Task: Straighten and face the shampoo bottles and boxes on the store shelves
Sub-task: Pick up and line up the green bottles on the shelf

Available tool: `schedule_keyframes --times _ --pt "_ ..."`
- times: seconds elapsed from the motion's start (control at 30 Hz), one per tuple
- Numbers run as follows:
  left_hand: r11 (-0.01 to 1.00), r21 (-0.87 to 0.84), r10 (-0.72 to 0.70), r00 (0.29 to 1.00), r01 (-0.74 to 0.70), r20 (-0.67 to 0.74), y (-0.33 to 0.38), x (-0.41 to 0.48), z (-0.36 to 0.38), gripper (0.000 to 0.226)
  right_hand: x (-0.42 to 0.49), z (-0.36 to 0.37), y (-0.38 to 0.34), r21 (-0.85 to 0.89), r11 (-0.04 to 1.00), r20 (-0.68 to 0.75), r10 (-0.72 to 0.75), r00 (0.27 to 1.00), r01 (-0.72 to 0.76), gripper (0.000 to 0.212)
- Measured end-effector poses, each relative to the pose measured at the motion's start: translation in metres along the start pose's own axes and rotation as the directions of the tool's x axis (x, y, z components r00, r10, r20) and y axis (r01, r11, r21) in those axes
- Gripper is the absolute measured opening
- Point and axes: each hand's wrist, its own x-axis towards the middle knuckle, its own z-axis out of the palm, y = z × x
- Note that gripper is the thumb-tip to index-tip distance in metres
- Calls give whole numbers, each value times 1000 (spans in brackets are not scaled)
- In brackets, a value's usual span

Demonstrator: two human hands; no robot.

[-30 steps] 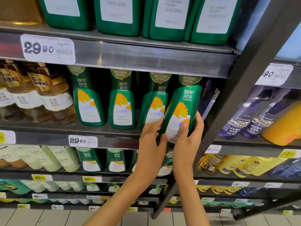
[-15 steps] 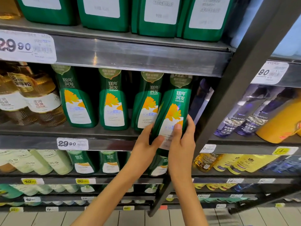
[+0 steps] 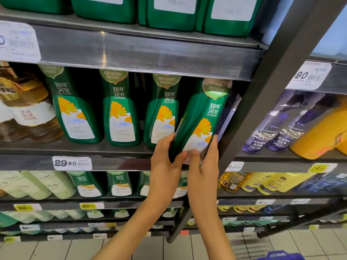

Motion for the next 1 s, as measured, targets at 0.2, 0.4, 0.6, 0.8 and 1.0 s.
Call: schedule_keyframes --times 0.2,0.4,0.6,0.8,1.0 --pt "991 -130 0 995 -13 -103 5 -4 10 37 10 9 3 66 997 -51 -34 998 37 60" --pt "990 -142 -47 981 21 -186 2 1 14 34 14 17 6 68 995 -80 -61 995 67 61" --pt "961 -276 -98 962 24 -257 -1 2 17 15 17 18 8 84 993 -81 -80 993 87 60" --pt "999 -23 26 973 -32 -229 0 7 18 30 22 22 6 84 989 -112 -113 987 123 60" --pt "999 30 38 977 -32 -209 -3 9 18 29 26 20 7 131 984 -95 -105 990 117 65"
